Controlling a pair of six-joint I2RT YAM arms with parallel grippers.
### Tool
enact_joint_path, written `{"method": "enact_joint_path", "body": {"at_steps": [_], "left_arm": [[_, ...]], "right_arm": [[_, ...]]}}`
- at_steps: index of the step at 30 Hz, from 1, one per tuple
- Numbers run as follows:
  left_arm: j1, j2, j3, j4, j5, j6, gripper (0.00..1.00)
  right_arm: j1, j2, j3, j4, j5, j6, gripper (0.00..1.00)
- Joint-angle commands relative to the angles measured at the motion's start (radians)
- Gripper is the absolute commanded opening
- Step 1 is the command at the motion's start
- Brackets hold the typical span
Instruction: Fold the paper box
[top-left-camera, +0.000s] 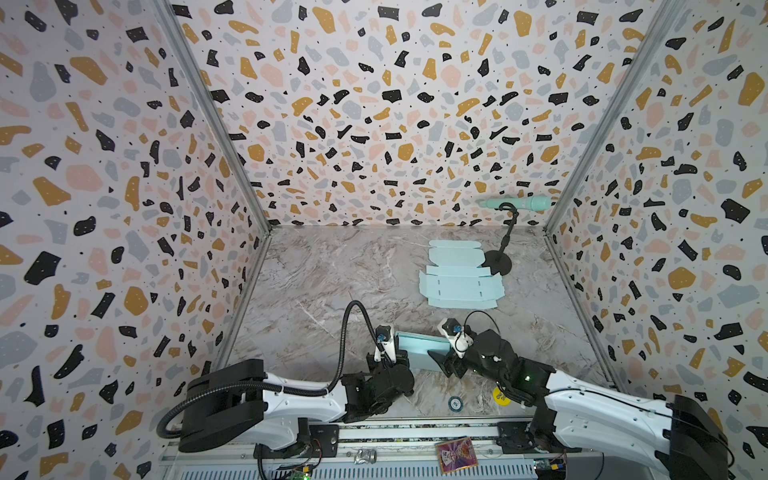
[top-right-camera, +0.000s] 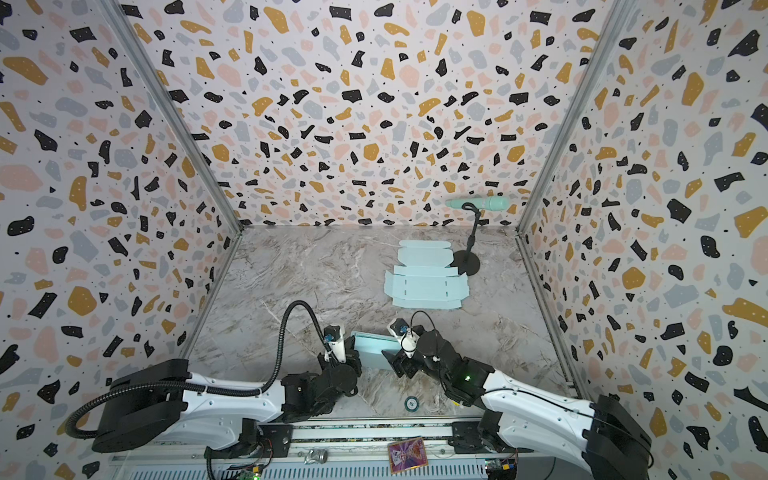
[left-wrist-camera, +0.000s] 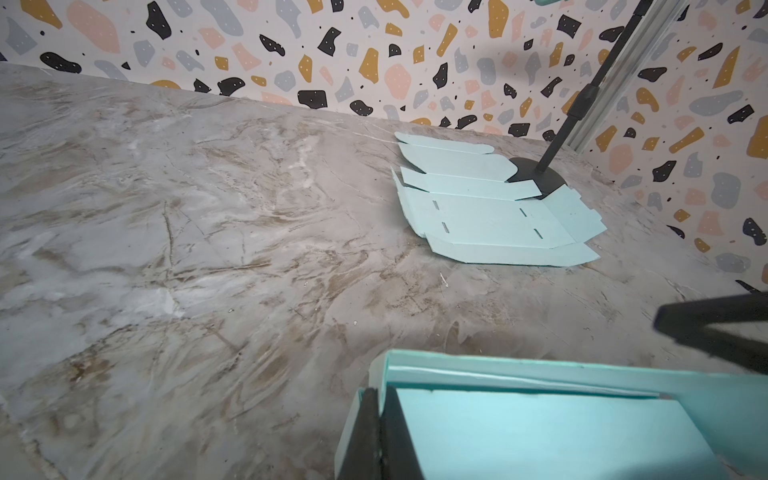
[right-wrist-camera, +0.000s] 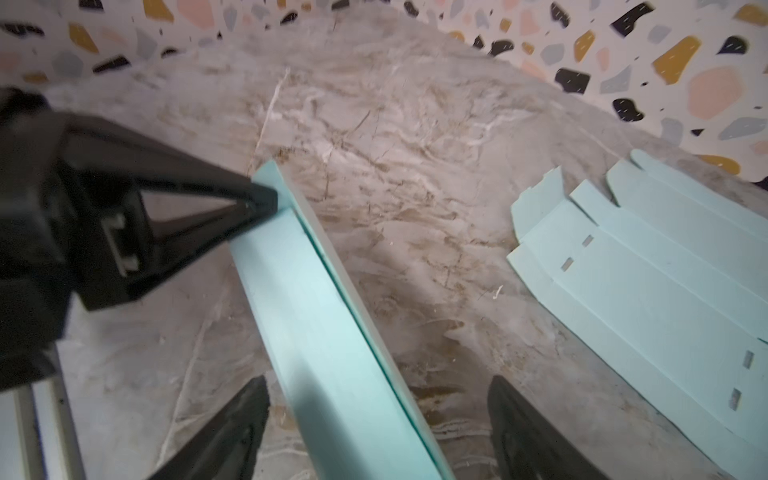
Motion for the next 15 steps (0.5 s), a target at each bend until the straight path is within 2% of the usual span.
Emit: {"method": "enact_joint_path", "body": {"at_steps": [1,4,7,9,12,15], "left_arm": [[-0.006,0.039,-0.007,-0.116,0.062,-0.011,0.0],[-0.006,0.046,0.0,-0.123,0.057,-0.008,0.0],[-0.006,0.046,0.0,-0.121,0.06,-0.009,0.0],[-0.006,0.044,0.001,-0.123,0.06,-0.007,0.0],[-0.006,0.037,0.006,-0.129,0.062,-0.005,0.0],[-0.006,0.034,0.01,-0.137,0.064,-0.006,0.0]], "right_arm": [[0.0,-0.148,0.0,-0.058,0.024,0.13,0.9],[-0.003,-0.257,0.015,-0.126,0.036,0.222,0.91],[-0.037,-0.283,0.074,-0.219,0.043,0.316,0.91],[-0.08,-0.242,0.136,-0.318,0.043,0.366,0.9],[-0.129,-0.145,0.212,-0.448,-0.033,0.394,0.86],[-0.129,-0.071,0.238,-0.495,-0.095,0.438,0.76]]}}
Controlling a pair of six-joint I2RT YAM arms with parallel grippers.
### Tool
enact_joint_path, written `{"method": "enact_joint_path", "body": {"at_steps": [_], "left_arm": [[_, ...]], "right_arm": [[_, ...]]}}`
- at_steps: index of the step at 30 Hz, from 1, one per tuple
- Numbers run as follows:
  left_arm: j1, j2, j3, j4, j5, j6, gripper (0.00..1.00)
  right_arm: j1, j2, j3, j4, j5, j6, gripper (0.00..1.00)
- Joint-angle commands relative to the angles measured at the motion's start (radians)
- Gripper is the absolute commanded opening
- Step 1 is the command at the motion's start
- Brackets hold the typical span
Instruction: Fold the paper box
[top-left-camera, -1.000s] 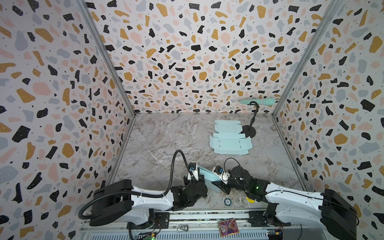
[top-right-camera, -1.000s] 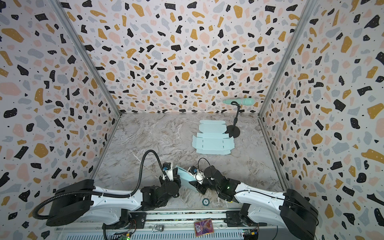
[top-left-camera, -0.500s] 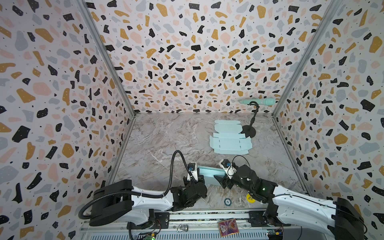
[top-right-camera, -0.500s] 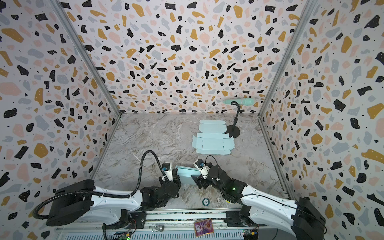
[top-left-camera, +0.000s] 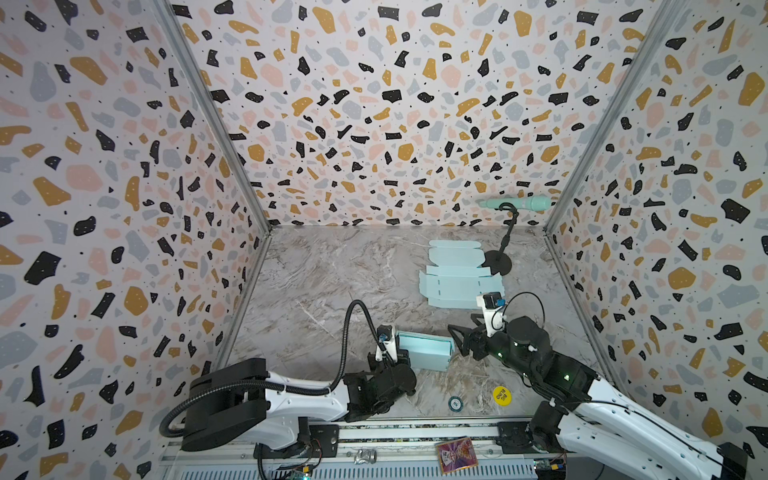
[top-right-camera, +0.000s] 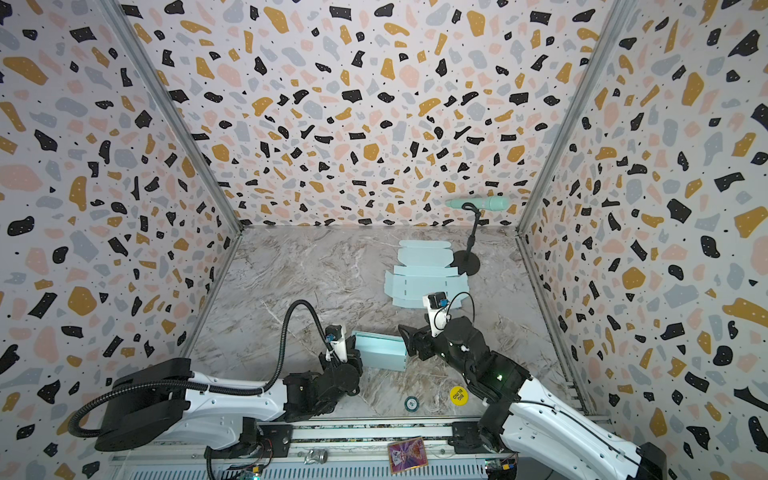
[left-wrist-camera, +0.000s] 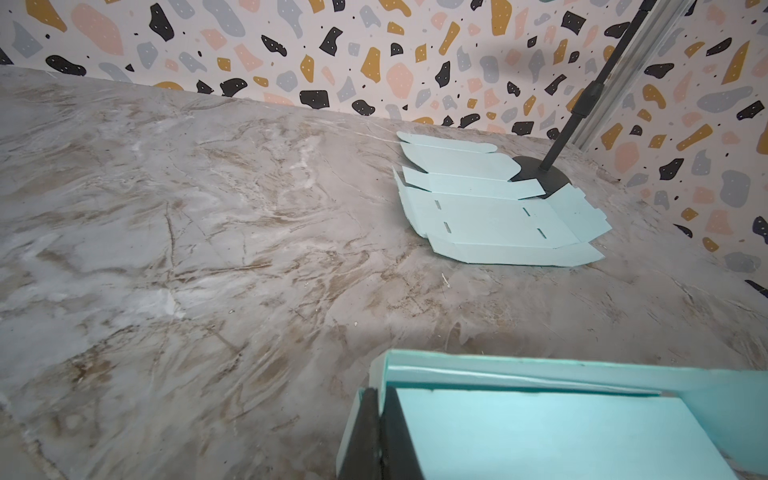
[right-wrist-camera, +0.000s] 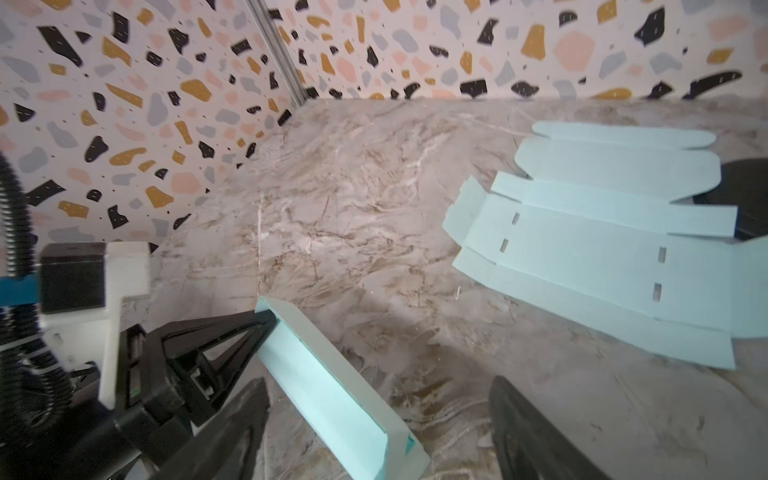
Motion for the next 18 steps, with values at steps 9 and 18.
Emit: {"method": "enact_joint_path", "body": {"at_steps": [9,18], "left_arm": [[-0.007,0.029,0.003,-0.127,0.079,-0.01,0.0],[-0.009,0.029,0.008,-0.127,0.085,-0.023,0.0]], "right_arm": [[0.057,0.165,0.036,-0.144,-0.078,0.162,0.56],[0.092,0.212,0.046,-0.103,-0.082,0.187,0.43]]}}
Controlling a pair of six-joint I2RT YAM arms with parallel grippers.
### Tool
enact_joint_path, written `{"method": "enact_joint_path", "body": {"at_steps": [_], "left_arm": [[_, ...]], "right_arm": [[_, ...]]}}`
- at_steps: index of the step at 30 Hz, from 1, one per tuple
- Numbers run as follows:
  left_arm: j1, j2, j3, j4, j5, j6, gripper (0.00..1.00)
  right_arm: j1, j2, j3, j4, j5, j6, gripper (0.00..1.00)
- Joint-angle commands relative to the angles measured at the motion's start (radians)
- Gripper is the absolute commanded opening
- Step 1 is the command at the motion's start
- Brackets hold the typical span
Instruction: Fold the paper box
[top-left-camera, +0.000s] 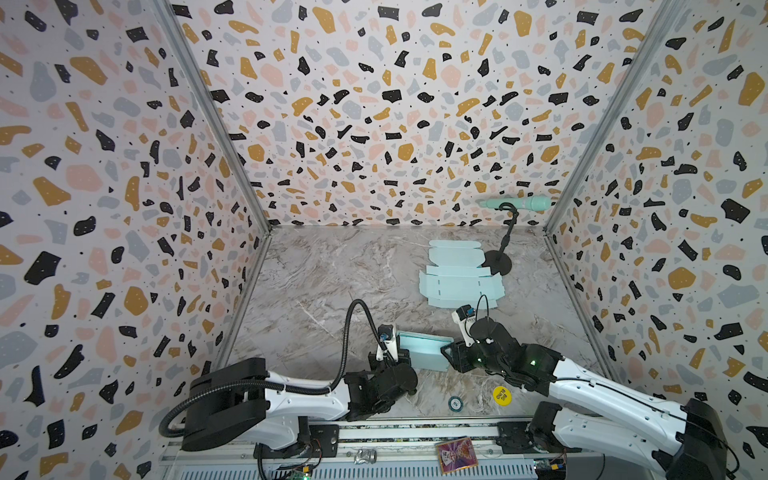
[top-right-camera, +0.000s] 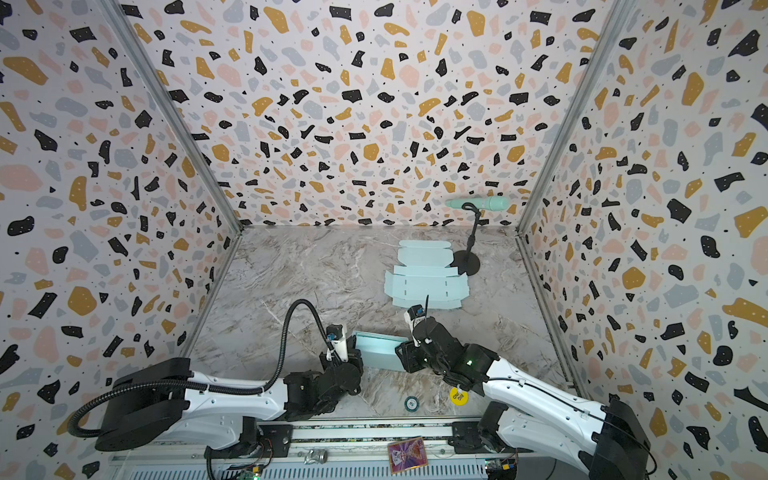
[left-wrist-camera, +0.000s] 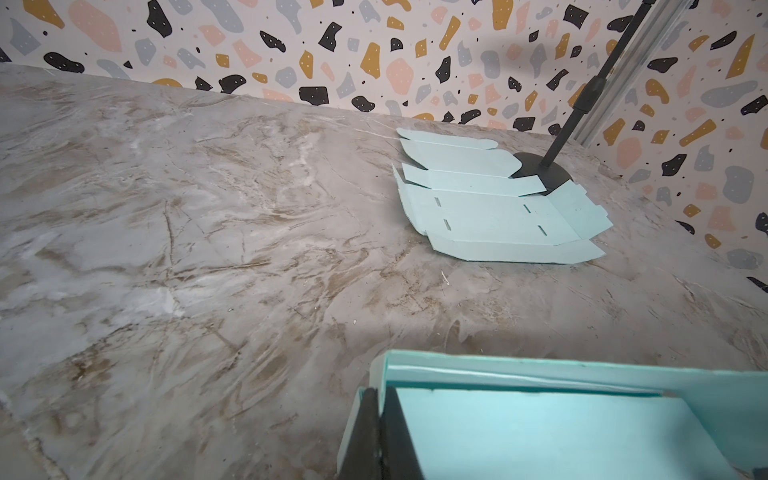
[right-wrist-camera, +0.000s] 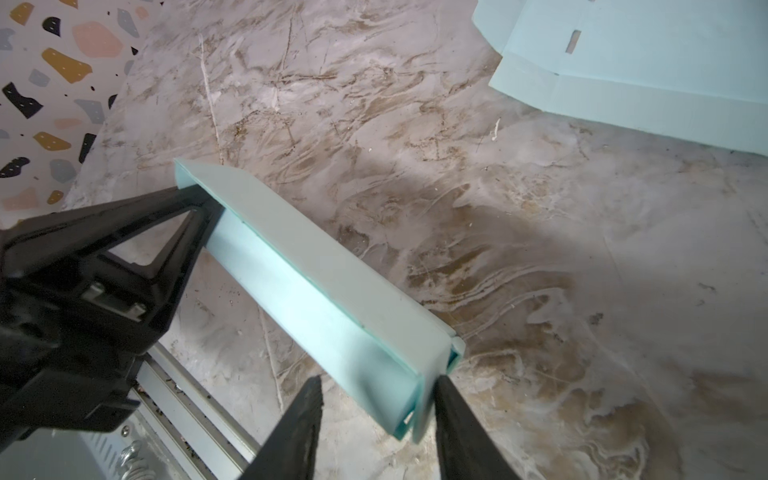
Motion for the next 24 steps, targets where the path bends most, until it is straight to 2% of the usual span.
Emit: {"method": "enact_joint_path", "body": {"at_steps": [1,8,19,24], "left_arm": [[-0.009,0.029,-0.006,-0.1,0.08,-0.013,0.0],[-0.015,0.038,0.001,-0.1,0.083,-0.021,0.0],[-0.02,0.044,0.001,-0.133,0.081,-0.037,0.0],[-0.021,0.034,0.002,-0.135,0.085,-0.042,0.0]], "right_arm": [[0.016,-0.007,0.038,0.026,-0.015,0.022,0.41],[0.02,-0.003,0.047,0.085,-0.049,0.032,0.37],[0.027,-0.015,0.073,0.098,-0.07,0.057,0.38],[0.006,-0.026,0.05,0.136,-0.108,0.081,0.5]]}}
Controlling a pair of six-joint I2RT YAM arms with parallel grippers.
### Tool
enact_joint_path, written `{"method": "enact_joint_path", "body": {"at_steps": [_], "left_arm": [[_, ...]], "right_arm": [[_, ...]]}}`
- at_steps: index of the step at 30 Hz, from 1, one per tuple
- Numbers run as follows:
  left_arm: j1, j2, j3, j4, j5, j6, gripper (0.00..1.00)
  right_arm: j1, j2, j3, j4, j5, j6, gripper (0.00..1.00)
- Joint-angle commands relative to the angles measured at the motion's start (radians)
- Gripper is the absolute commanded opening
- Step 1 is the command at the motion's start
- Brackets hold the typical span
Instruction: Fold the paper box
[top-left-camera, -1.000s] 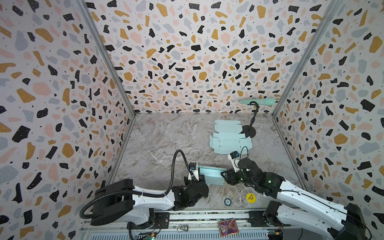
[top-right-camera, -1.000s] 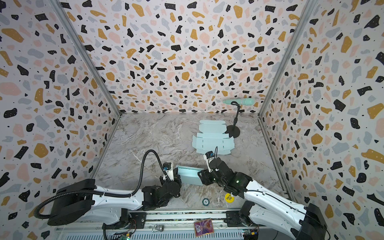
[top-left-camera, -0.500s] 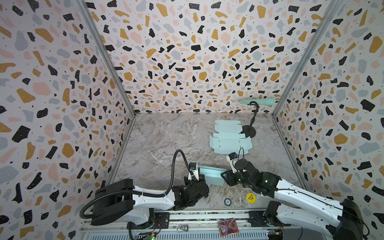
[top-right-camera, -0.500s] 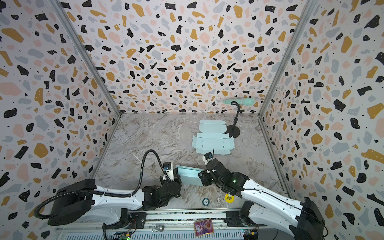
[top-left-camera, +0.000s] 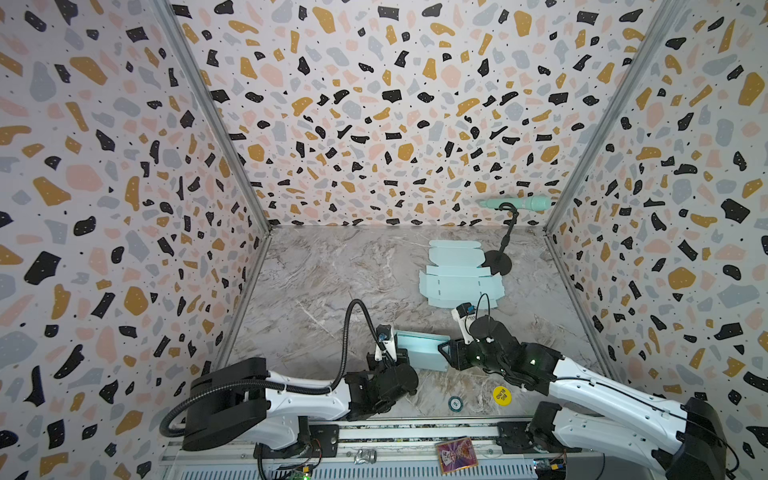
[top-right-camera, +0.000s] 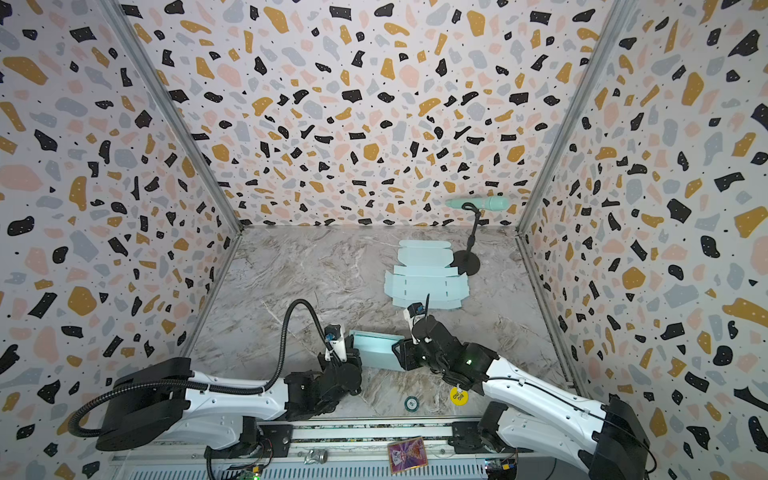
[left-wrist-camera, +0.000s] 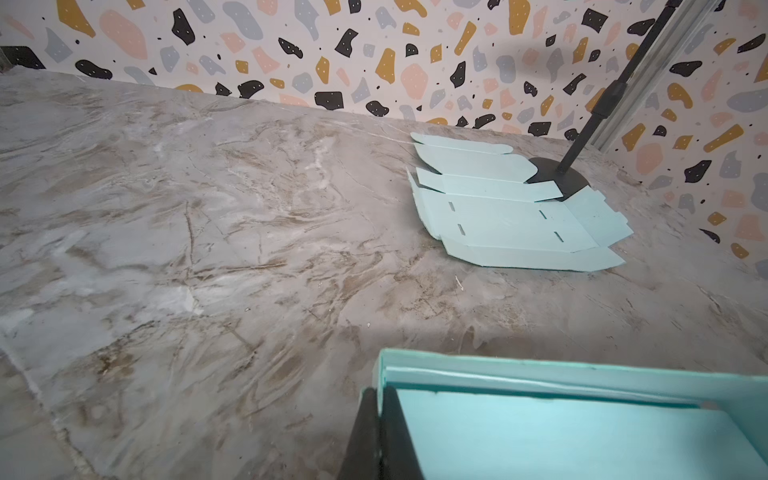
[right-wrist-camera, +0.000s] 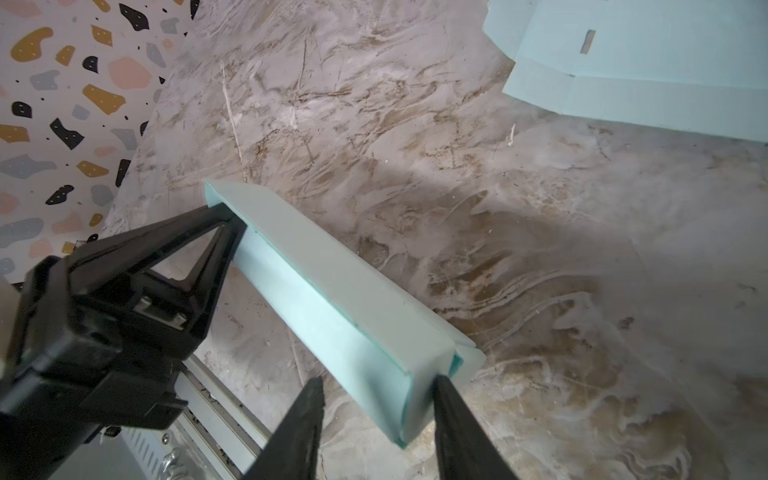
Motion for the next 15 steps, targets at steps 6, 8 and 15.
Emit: {"method": "enact_joint_path", "body": {"at_steps": [6,8,15], "left_arm": [[-0.02,-0.036,0.005,-0.123,0.162,-0.048,0.0],[-0.019,-0.052,0.017,-0.139,0.176,-0.064,0.0],[-0.016,-0.085,0.051,-0.153,0.236,-0.135,0.0]], "right_arm": [[-0.005,0.026,0.027,0.078,-0.048,-0.006,0.46],[0.0,0.044,0.03,0.084,-0.041,-0.014,0.43],[0.002,0.058,0.034,0.1,-0.033,-0.02,0.32]]}}
